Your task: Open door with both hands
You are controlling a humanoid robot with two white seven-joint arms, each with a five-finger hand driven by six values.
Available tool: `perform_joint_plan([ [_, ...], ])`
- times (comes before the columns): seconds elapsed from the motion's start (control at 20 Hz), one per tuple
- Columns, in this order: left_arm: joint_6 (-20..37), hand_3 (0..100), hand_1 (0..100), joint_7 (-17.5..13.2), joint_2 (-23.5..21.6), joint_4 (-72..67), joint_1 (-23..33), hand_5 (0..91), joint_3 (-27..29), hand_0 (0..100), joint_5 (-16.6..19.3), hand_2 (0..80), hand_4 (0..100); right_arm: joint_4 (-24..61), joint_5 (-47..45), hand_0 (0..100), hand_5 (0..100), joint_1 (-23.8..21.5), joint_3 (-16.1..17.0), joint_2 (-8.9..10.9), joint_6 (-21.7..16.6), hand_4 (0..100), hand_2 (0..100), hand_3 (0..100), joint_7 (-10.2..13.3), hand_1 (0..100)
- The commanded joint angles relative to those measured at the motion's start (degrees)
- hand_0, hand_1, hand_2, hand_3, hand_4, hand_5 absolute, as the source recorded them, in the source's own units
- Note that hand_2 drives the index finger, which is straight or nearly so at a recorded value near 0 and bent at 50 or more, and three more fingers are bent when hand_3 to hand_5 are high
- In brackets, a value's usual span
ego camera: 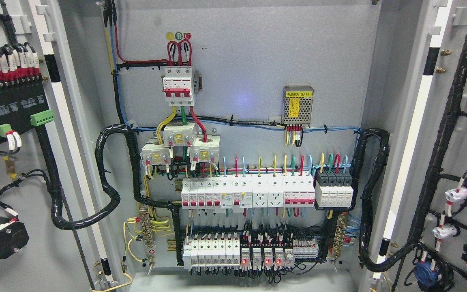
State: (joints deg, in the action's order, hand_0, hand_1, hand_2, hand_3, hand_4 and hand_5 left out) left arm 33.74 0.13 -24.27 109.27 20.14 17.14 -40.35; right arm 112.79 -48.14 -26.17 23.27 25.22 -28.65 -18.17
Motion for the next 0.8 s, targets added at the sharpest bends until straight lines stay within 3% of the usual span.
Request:
perform_joint_plan([
  [0.0, -0.2, 0, 0, 0.0, -1.8, -2.9, -0.4, 0.0, 2.5, 0, -1.3, 0.0, 0, -1.0, 0.0, 19, 0, 0.1, 1.3, -0.17, -0.1, 0, 0, 0, 0.1, 0],
  [0.75, -0.2, 0, 0, 0.0, -3.1, -7.1, -2.8, 0.0, 2.7, 0, -2.2, 0.0, 0, 3.9, -1.6, 19, 0, -3.0, 0.1, 0.71, -0.5, 0, 0, 0, 0.1, 0],
])
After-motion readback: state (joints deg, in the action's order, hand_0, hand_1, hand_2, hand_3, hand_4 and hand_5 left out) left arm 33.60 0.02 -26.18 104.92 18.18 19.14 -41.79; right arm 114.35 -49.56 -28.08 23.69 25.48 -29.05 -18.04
